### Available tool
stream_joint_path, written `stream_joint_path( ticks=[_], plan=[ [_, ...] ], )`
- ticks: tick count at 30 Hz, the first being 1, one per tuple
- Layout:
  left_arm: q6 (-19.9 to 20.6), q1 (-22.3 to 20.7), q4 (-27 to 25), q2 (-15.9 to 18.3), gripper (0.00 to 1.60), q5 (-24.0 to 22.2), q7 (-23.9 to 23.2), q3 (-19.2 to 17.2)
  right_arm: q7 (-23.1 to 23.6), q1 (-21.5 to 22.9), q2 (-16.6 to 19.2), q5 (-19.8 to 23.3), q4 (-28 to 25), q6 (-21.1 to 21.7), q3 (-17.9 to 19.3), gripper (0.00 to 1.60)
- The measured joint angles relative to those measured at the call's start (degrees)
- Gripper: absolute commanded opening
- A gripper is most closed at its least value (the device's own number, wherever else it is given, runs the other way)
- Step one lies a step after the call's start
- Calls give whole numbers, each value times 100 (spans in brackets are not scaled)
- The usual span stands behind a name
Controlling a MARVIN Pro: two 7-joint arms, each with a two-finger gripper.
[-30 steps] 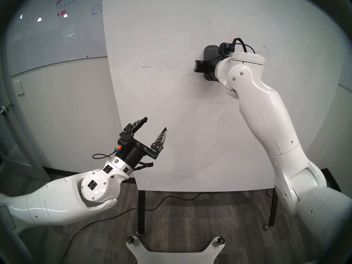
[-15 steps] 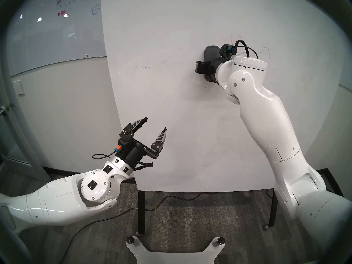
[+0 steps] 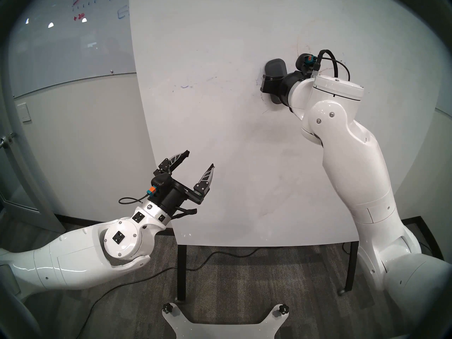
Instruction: Erase all marks on the whiteboard with the eraser
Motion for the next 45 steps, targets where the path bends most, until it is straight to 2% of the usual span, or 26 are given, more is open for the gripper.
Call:
stream_joint_path(
  ticks=[9, 18, 26, 31, 38, 45],
  plan=[
    [0, 0, 0, 0, 160, 0, 0, 0, -89, -34, -43, 13, -166, 184, -150, 160],
    [0, 0, 0, 0, 160, 0, 0, 0, -234, -133, -72, -3, -634, 303, -278, 160],
    [-1, 0, 0, 1, 160, 0, 1, 1, -440, -441, -11, -3, -1237, 398, -194, 160],
    [-1, 0, 0, 1, 160, 0, 1, 1, -392, -624, 29, -28, -1662, 492, -201, 160],
    [-1, 0, 0, 1, 160, 0, 1, 2, -319, -903, 70, -200, -2097, 549, -394, 160],
    [-1, 0, 0, 1, 160, 0, 1, 2, -463, -1231, -56, -357, -2236, 345, -580, 160]
  ],
)
